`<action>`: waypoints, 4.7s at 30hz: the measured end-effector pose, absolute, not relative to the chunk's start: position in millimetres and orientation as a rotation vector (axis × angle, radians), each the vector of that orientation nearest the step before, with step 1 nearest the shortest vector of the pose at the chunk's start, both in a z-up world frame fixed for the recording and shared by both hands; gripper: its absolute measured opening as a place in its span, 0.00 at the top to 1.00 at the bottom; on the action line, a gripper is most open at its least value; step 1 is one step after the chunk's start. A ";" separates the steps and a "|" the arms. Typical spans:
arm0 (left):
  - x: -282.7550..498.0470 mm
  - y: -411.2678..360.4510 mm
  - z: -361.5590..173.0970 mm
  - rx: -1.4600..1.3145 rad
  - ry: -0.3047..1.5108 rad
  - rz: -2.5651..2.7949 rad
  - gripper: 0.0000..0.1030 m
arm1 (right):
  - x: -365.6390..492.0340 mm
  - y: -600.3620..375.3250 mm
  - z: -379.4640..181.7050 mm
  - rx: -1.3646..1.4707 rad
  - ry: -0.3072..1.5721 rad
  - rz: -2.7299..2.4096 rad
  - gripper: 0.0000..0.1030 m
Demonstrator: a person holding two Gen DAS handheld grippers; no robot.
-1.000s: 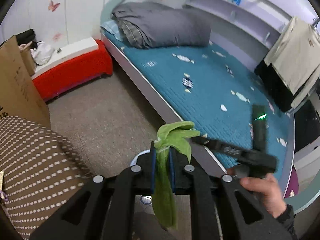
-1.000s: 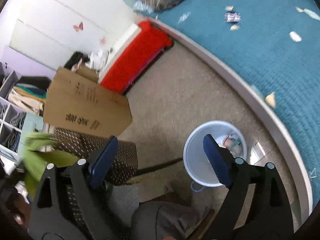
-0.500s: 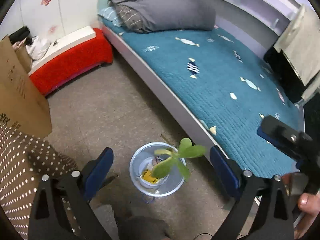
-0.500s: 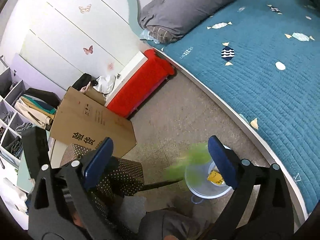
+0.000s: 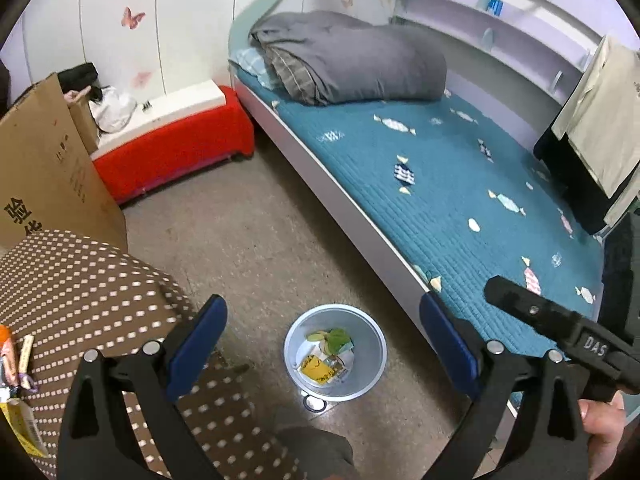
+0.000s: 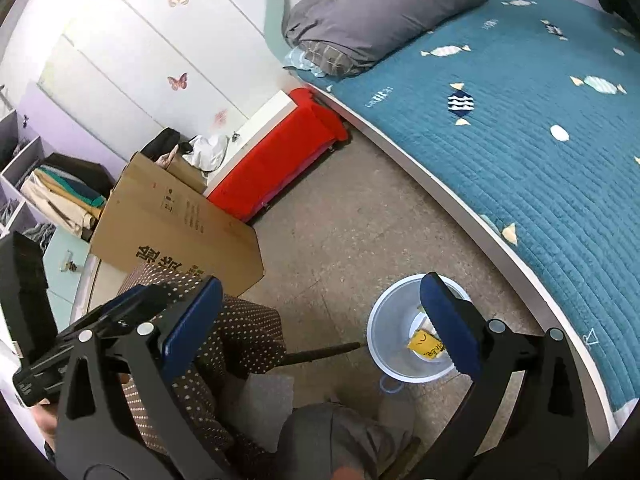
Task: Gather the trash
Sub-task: 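Move both open tools back over the table, then grasp the white-and-yellow carton with the right tool, then grasp the white snack wrapper with the left tool while the right tool lifts the carton, then carry the snack wrapper and carton with both tools to the bin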
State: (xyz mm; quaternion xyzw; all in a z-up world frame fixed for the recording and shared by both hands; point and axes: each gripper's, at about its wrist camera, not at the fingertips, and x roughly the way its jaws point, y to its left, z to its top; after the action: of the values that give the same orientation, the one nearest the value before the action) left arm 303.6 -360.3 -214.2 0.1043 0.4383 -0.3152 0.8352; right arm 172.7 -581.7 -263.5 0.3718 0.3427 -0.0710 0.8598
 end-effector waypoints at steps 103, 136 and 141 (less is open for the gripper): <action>311.9 16.1 -240.1 -0.045 0.897 -0.165 0.85 | 278.2 -171.2 -227.1 -0.090 0.938 0.570 0.54; 231.8 -30.6 -140.6 -0.044 0.688 -0.402 0.87 | 203.0 -370.3 -120.4 0.299 0.592 0.333 0.54; 238.2 -64.1 -124.4 -0.020 0.655 -0.472 0.87 | 194.2 -408.7 -112.7 0.336 0.548 0.249 0.54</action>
State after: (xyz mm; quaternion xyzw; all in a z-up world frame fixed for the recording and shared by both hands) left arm 238.2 -64.1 -124.4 -0.0098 0.3185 -0.2298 0.9196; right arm 194.2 -408.7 -112.7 0.1647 0.2686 0.1222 0.9412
